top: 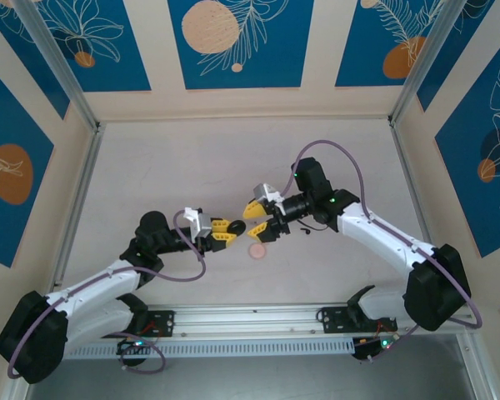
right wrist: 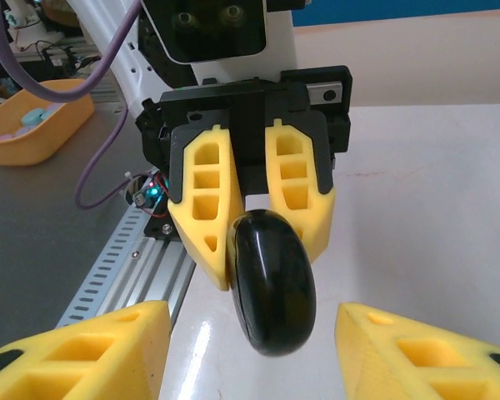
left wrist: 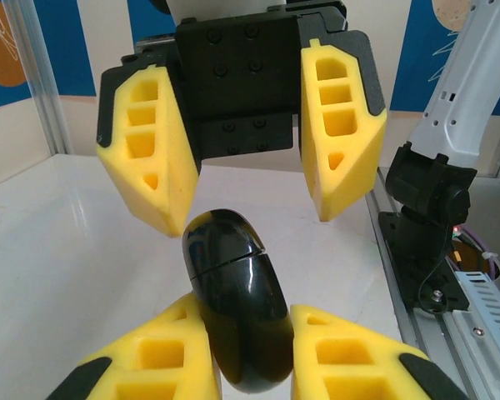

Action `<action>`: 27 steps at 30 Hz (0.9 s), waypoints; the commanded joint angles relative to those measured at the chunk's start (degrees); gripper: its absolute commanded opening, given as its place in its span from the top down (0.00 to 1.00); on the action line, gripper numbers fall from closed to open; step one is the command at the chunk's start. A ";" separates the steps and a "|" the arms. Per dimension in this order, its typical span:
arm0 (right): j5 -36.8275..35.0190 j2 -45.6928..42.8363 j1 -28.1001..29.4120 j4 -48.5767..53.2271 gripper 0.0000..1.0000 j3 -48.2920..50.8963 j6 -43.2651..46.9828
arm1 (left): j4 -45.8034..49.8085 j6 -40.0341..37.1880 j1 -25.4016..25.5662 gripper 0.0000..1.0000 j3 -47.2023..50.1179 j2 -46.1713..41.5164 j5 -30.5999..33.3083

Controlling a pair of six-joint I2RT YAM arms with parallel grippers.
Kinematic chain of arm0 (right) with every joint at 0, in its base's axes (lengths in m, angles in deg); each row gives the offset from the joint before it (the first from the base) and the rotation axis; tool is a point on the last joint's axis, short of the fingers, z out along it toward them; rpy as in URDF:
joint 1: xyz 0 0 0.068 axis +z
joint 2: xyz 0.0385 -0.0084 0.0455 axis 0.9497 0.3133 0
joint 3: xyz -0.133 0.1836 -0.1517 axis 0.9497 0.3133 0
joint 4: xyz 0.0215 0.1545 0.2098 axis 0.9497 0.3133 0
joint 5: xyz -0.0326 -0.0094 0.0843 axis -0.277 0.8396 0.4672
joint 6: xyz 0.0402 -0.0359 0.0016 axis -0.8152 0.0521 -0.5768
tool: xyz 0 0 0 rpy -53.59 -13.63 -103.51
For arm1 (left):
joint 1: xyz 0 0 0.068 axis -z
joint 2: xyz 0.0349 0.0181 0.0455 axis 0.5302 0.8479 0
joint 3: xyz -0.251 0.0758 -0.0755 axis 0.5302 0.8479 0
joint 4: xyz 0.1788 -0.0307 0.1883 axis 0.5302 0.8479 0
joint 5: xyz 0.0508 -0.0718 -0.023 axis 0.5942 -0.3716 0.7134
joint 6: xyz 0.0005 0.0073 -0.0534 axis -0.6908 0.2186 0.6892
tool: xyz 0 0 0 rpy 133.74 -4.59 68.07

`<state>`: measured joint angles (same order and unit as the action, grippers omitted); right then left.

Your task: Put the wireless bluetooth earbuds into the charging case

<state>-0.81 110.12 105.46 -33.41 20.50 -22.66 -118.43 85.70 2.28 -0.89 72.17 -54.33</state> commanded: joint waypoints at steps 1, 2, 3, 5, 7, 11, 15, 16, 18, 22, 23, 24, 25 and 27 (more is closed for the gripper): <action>1.59 1.84 1.15 3.13 0.47 -2.70 3.28 | -1.55 -1.20 -0.64 0.85 -0.90 -0.98 -2.43; 1.54 2.47 1.47 3.35 0.47 -3.08 3.54 | -1.54 -1.20 -0.64 0.85 -0.90 -1.06 -2.51; 1.59 2.99 1.74 3.67 0.48 -3.50 3.87 | -1.58 -1.20 -0.65 0.85 -0.91 -1.12 -2.58; 1.68 4.12 2.39 4.92 0.50 -4.62 4.81 | -1.54 -1.21 -0.64 0.85 -0.90 -1.27 -2.68; 1.86 5.09 2.73 6.20 0.53 -5.66 5.69 | -1.47 -1.20 -0.64 0.85 -0.90 -1.47 -2.68; 2.76 5.90 3.00 7.92 0.63 -6.64 7.91 | -1.36 -1.14 -0.64 0.85 -0.89 -1.83 -2.68; 2.46 5.73 3.05 8.03 0.79 -6.54 8.56 | -1.02 -1.24 -0.64 0.85 -0.81 -2.13 -2.53; 2.17 5.56 3.07 8.17 0.83 -6.54 8.60 | -0.87 -1.29 -0.64 0.85 -0.81 -2.20 -2.42; 1.19 5.12 3.03 8.37 0.89 -6.45 8.80 | -0.42 -1.55 -0.64 0.84 -0.81 -2.33 -2.03; -3.16 3.26 2.94 8.50 0.91 -5.62 8.77 | 1.83 -3.04 -0.68 0.67 -0.88 -2.94 -0.40; -5.04 2.58 2.94 8.78 0.91 -5.34 8.94 | 3.30 -4.05 -0.65 0.60 -1.05 -3.31 0.25; -7.00 1.95 2.89 8.96 0.91 -5.08 9.04 | 5.31 -5.16 -0.64 0.54 -1.31 -3.63 0.81; -9.67 1.25 2.94 9.34 0.91 -4.77 9.14 | 7.85 -6.89 -0.60 0.50 -1.79 -4.24 1.54; -14.79 0.28 3.47 10.95 0.91 -4.76 9.73 | 13.83 -10.61 -0.48 0.49 -2.92 -5.04 2.85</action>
<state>-8.15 112.81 108.23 -25.43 15.26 -14.64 -111.59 80.67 2.04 -1.35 68.57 -53.34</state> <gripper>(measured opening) 0.186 0.510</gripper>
